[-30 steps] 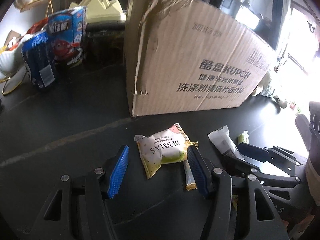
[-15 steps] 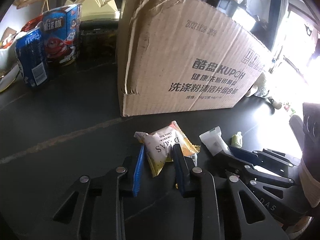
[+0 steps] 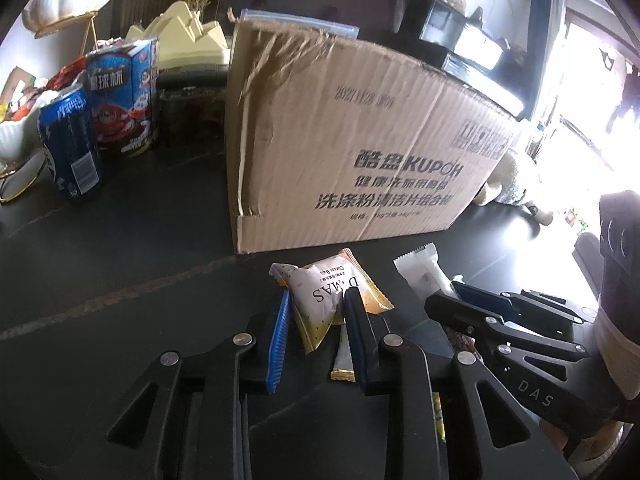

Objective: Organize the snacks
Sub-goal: 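Lift both held packets and carry them over the cardboard box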

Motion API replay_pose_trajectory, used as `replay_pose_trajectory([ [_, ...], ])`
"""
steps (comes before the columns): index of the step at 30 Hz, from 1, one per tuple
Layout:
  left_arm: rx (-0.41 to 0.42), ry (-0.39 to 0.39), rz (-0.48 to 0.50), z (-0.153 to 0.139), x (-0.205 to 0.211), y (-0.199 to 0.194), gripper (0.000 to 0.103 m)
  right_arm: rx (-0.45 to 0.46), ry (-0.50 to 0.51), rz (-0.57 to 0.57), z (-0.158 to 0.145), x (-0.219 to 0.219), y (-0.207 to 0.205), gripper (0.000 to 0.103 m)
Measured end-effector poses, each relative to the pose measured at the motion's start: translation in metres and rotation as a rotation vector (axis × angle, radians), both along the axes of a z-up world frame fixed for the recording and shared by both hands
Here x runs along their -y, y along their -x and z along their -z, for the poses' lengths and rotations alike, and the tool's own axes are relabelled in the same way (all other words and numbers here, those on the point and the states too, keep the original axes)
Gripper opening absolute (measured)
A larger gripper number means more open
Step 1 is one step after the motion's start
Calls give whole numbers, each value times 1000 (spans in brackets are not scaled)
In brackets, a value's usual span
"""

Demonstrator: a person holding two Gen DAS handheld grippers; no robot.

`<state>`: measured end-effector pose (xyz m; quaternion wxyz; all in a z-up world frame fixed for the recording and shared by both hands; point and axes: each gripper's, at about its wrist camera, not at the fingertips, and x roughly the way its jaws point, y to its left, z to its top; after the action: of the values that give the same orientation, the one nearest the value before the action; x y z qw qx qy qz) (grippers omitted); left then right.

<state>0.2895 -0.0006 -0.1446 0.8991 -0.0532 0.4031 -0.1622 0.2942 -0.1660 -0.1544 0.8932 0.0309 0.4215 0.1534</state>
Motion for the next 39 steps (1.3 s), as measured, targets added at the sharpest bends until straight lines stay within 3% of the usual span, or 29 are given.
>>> replay_pose_trajectory([
  [14,106,-2,4,-41,6,23,27,111,-36,-4,-44,4,16,21],
  [24,211,-16,-24,-90,7,35,27,218,-81,24,-93,12,25,21],
  [39,308,-39,-57,-159,5,16,27,297,-65,27,-158,12,2,21],
])
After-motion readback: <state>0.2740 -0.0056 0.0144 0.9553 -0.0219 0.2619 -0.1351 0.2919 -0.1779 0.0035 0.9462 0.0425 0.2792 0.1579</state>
